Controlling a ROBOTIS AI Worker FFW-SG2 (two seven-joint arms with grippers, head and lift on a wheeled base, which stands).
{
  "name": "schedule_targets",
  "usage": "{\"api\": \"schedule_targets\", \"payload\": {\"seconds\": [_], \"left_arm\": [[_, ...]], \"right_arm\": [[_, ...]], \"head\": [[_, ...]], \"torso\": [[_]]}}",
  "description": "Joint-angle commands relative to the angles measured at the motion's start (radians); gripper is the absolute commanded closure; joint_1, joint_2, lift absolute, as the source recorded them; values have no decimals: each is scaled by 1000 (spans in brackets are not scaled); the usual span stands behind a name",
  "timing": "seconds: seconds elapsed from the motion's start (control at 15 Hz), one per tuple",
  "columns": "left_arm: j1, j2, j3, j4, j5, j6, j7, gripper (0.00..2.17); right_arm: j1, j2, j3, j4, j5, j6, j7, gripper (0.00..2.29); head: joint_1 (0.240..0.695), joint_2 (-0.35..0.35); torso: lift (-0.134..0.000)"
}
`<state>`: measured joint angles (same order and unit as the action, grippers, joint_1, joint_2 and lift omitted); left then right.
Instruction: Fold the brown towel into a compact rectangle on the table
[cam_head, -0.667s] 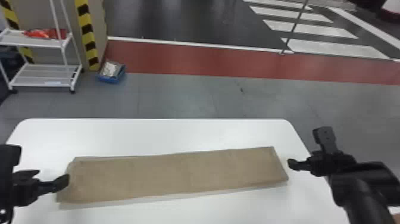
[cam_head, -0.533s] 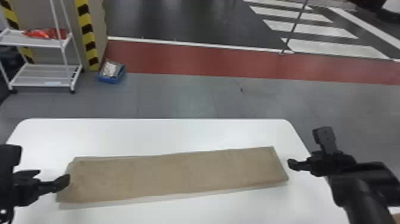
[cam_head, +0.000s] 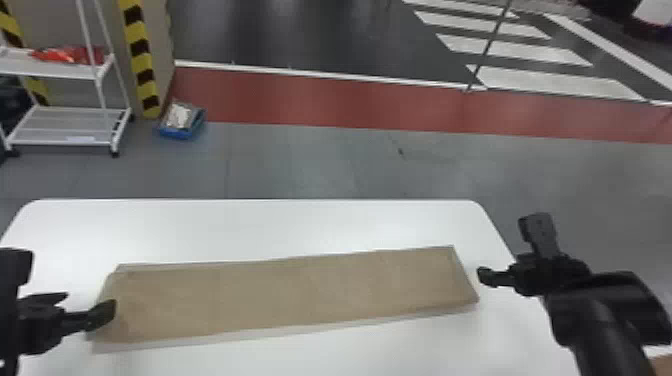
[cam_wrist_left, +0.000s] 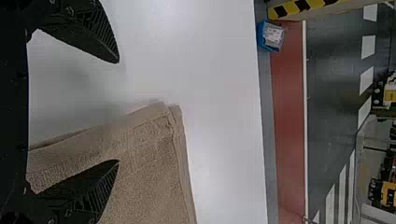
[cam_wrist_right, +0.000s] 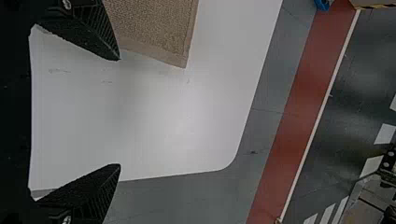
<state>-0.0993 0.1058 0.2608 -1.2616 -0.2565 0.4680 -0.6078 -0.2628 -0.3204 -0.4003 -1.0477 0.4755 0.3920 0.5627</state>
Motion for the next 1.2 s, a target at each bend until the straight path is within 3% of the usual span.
{"api": "schedule_targets", "payload": {"seconds": [0.0,0.47,0.67,0.73,0.93,1.13], "left_arm": [[10,-2,0,-15,2,25,-10,144],[21,-3,-43,-28,-4,28,-52,333],[-10,0,-55,22,-38,28,-84,360],[-16,0,-61,33,-49,28,-121,684],[-14,0,-57,27,-49,47,-136,2064],[30,-2,5,-84,-44,90,-179,2142]], "right_arm": [[1,-2,-2,0,0,3,0,60],[2,-3,0,0,0,0,0,60],[7,-5,-6,0,0,0,0,60],[7,-6,-8,3,0,-3,0,60],[5,-6,-8,6,-1,-9,-1,60],[5,-8,-8,20,-1,-28,-6,60]], "head": [[695,-229],[695,-249],[695,-265],[695,-269],[695,-288],[695,-286]], "torso": [[0],[0],[0],[0],[0],[0]]}}
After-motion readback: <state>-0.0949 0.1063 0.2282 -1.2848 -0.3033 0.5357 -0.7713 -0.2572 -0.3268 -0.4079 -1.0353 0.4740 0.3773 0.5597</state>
